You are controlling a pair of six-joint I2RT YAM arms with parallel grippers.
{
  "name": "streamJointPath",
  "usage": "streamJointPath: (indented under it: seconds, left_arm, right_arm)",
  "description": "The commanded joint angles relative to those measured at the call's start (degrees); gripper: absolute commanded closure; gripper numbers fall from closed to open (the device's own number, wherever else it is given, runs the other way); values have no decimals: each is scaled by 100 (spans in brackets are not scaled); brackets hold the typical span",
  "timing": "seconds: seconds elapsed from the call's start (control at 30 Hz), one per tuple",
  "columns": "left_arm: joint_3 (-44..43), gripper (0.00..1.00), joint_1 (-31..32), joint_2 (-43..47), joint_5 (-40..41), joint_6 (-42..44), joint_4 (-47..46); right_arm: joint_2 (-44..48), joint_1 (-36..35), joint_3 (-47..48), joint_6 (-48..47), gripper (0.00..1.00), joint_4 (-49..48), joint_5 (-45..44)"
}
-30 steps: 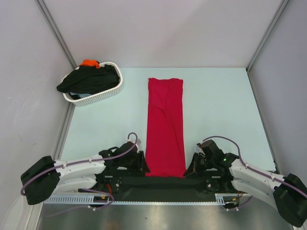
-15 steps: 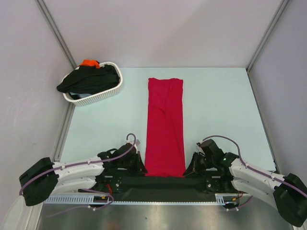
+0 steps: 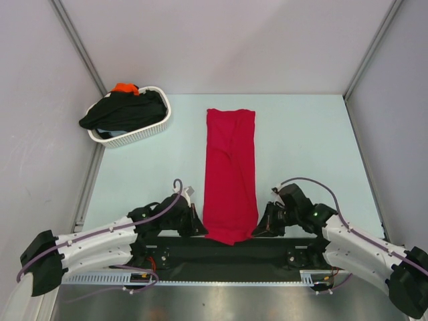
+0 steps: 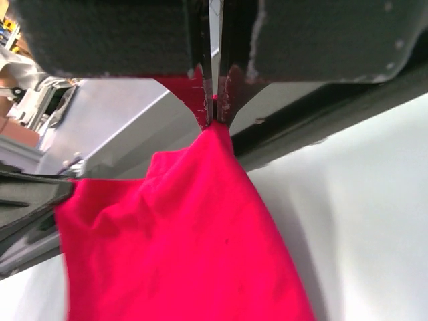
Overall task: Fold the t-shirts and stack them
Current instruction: Fold the tshirt
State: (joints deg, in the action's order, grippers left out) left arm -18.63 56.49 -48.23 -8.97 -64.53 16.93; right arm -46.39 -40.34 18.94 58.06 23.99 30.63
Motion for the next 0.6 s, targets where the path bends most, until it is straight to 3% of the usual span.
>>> streamJointPath:
  seconds: [0.0, 0.17, 0.3, 0.57]
  left_arm:
    - [-562, 100, -102, 103, 194, -138, 267]
    - [-703, 100, -796, -46, -227, -95, -110]
    - [-1115, 100, -1719, -555, -613, 334, -418]
    - [-2687, 100, -2826, -2758, -1194, 1355, -585]
  right_arm:
    - [-89, 87, 452, -172, 100, 299, -66]
    - [-545, 570, 839, -593, 100, 229, 144]
    - [-1178, 1246, 1444, -1147, 100, 177, 574]
    - [-3638, 2564, 3351, -2360, 100, 510, 1085]
